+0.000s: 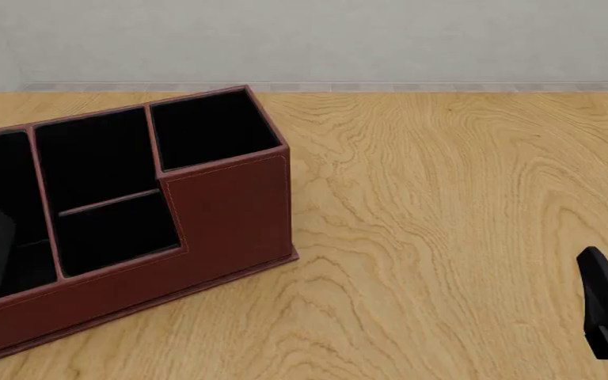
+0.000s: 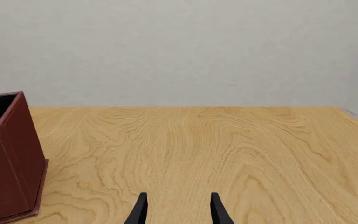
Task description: Pick up the book and place it in the left compartment of the caddy.
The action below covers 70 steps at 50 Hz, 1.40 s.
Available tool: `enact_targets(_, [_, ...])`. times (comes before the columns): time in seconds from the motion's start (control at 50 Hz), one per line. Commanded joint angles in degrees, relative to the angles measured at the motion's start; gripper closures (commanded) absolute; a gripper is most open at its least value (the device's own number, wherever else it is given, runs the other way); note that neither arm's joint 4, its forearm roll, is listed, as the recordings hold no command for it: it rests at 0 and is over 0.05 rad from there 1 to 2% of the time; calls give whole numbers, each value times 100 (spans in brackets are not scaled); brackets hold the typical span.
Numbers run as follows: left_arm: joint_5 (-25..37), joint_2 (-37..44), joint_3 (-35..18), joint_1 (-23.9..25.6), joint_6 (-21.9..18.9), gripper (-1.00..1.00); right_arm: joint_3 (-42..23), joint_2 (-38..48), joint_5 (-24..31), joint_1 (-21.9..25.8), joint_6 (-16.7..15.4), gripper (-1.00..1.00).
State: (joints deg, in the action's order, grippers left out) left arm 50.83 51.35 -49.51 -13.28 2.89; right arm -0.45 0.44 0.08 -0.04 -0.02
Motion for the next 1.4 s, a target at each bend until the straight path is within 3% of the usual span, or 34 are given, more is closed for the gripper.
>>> enact_targets(0.02, [-279, 160, 83, -141, -119, 100, 9, 0, -11, 3, 3, -100])
enact_targets(1.4, [-1589, 1629, 84, -498, -271, 100, 9, 1, -11, 2, 2, -100])
